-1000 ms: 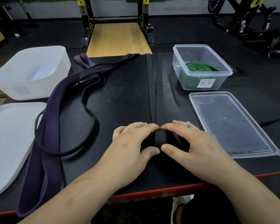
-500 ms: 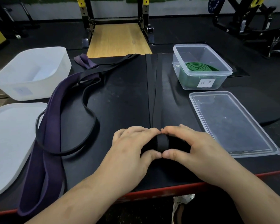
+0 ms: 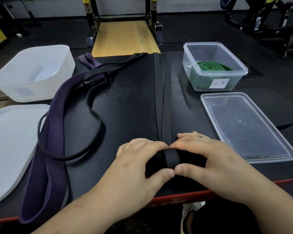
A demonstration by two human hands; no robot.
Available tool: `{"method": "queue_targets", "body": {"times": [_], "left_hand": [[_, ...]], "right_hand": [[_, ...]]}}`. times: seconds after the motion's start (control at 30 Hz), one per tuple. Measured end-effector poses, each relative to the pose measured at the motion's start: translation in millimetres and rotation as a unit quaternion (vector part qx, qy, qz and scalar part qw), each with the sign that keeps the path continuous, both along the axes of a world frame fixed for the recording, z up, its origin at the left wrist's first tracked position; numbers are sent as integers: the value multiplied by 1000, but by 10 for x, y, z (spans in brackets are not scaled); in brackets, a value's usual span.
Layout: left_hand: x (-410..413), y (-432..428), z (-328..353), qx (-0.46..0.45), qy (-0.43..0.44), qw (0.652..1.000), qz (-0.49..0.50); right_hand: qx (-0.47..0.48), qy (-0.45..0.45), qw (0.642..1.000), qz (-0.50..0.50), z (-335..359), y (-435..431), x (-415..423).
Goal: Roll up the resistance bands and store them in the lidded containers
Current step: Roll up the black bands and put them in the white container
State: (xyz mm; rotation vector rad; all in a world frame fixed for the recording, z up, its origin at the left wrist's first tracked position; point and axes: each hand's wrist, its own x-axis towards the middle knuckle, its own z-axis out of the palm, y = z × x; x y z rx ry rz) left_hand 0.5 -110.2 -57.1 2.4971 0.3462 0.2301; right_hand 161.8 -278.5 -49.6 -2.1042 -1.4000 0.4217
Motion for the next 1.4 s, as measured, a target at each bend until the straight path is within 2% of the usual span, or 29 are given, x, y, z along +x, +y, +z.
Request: {"method": "queue_targets", "body": {"times": [0.27, 0.47, 0.6, 0.7, 1.0, 1.13, 1.4], "left_hand": [[51, 25, 14, -16, 4, 1000, 14], [72, 83, 6, 12, 2, 1000, 14], [61, 74, 17, -21, 3, 999, 41], [132, 98, 9, 7, -10, 1000, 25], [171, 83, 38, -3, 33, 999, 42], [187, 96, 83, 22, 18, 999, 19], [190, 100, 66, 16, 7, 1000, 17]], "right_hand": [[-3, -1, 999, -40, -23, 42, -51], [8, -1, 999, -47, -11, 52, -40], [5, -16, 999, -44, -49, 110, -30], [-10, -14, 999, -45, -30, 90, -32], [19, 6, 996, -83, 0, 123, -49], [0, -6, 998, -63, -2, 106, -62], [11, -4, 999, -52, 7, 145, -9]]}}
